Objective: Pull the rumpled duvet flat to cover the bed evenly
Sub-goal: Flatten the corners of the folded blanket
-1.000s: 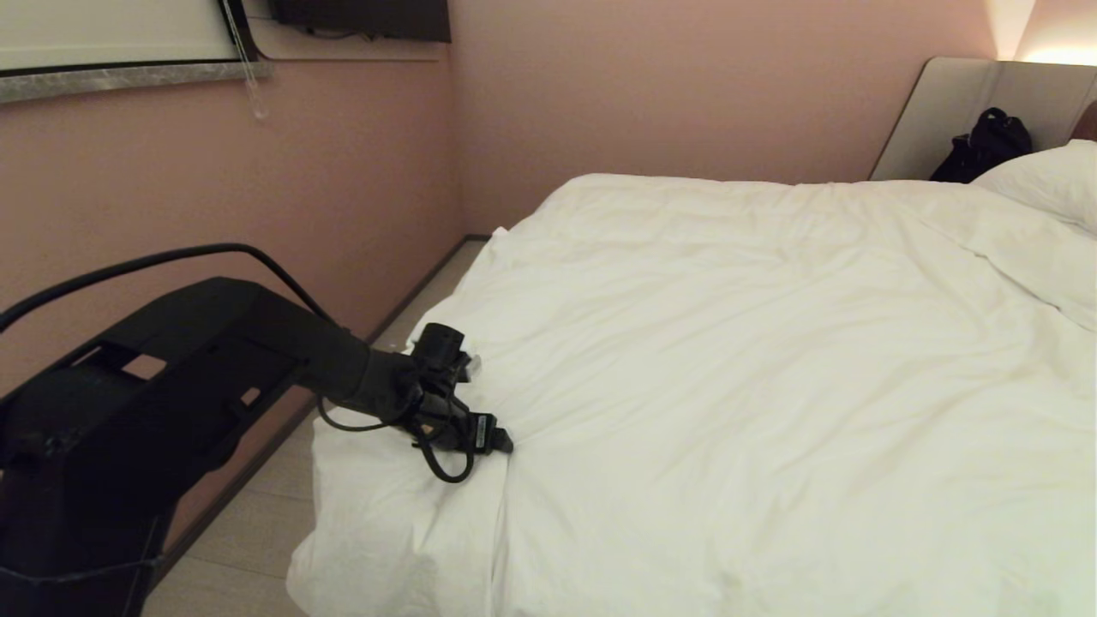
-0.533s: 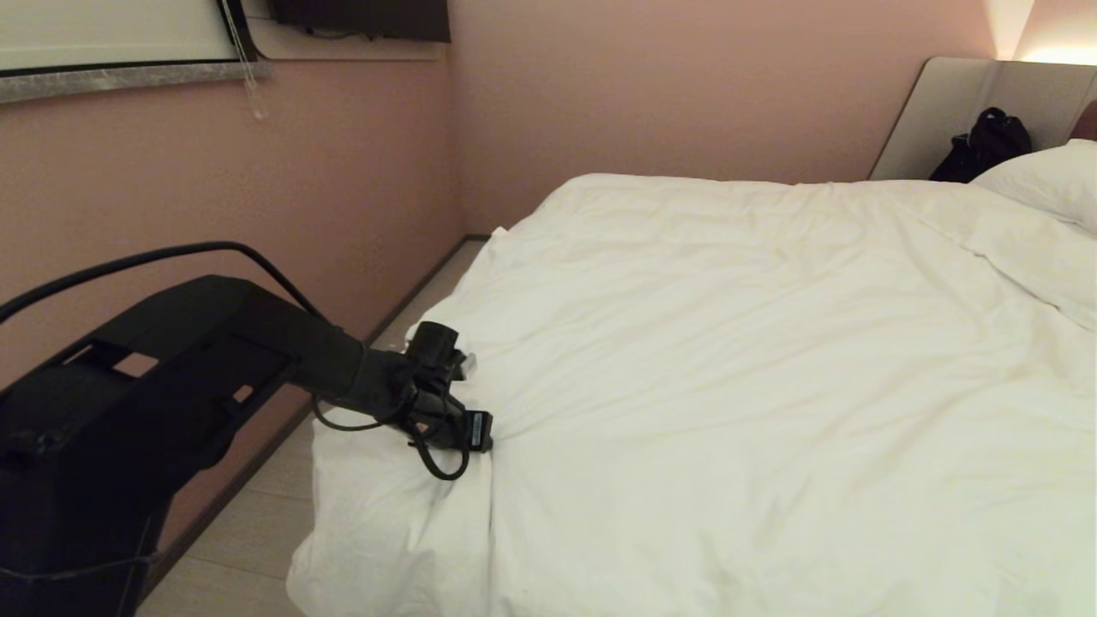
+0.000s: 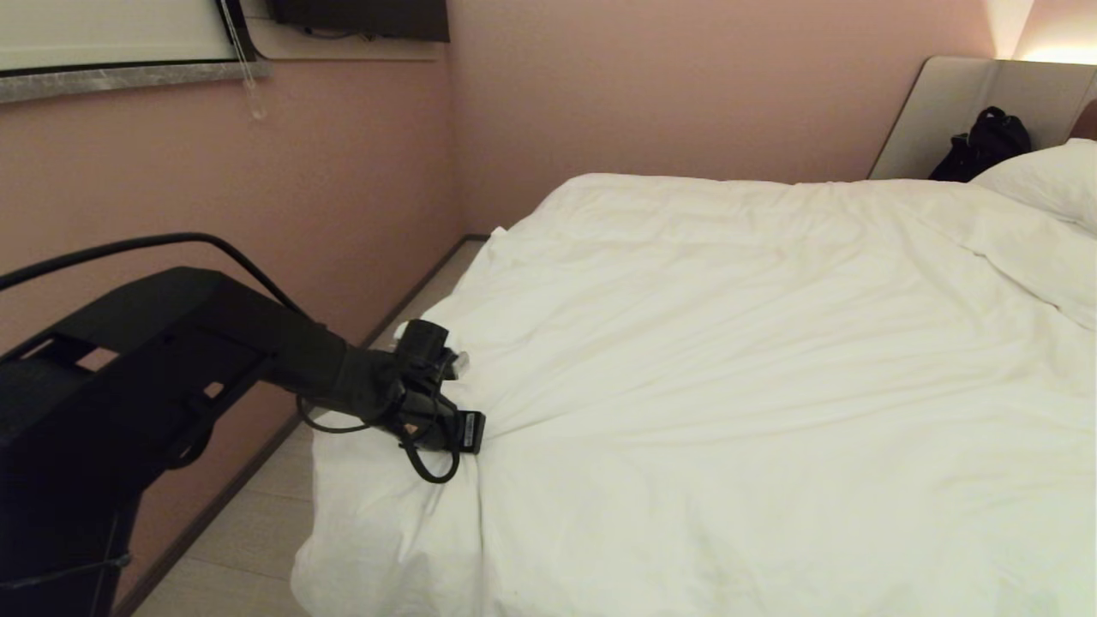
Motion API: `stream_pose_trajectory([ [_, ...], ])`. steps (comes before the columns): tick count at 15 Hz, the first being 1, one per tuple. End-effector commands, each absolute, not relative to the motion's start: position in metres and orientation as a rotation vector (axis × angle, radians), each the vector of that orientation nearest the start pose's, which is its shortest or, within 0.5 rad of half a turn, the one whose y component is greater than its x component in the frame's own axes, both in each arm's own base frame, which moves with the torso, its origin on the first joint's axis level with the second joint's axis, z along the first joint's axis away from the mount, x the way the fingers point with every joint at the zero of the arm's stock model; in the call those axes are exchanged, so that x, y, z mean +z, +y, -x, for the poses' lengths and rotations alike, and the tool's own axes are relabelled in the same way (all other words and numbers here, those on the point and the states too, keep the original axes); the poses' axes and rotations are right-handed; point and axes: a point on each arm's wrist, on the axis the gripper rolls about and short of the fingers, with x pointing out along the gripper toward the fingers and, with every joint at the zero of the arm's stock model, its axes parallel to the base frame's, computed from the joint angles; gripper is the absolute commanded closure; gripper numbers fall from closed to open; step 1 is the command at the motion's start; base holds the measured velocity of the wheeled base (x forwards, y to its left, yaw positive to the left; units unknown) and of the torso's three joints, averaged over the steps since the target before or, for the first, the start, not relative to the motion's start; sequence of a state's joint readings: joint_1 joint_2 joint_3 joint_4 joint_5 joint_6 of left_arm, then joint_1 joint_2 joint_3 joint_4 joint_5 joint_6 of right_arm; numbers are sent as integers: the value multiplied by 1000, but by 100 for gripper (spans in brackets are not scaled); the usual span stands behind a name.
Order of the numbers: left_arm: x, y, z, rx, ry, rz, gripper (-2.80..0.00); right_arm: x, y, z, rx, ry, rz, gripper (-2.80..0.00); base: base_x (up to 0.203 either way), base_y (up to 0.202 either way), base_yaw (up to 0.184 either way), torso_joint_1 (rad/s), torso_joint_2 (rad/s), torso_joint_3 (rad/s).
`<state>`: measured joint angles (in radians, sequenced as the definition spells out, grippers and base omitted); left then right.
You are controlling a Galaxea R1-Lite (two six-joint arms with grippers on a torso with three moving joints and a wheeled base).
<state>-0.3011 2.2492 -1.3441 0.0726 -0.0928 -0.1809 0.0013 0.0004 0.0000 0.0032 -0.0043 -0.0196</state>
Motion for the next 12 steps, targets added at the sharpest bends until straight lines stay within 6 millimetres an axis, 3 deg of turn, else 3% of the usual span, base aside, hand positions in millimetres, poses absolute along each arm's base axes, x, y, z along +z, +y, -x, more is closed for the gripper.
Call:
stream_pose_trajectory([
  [1,71,-122,-387,-273,987,66,0,75,0,23,-3,5,20,0,0,0,0,0,0,0],
  [6,81,-99,-386,-182,967,68,0,75,0,23,-3,5,20,0,0,0,0,0,0,0],
  [12,82,-92,-380,-170,977,73,0,75,0,23,-3,5,20,0,0,0,0,0,0,0],
])
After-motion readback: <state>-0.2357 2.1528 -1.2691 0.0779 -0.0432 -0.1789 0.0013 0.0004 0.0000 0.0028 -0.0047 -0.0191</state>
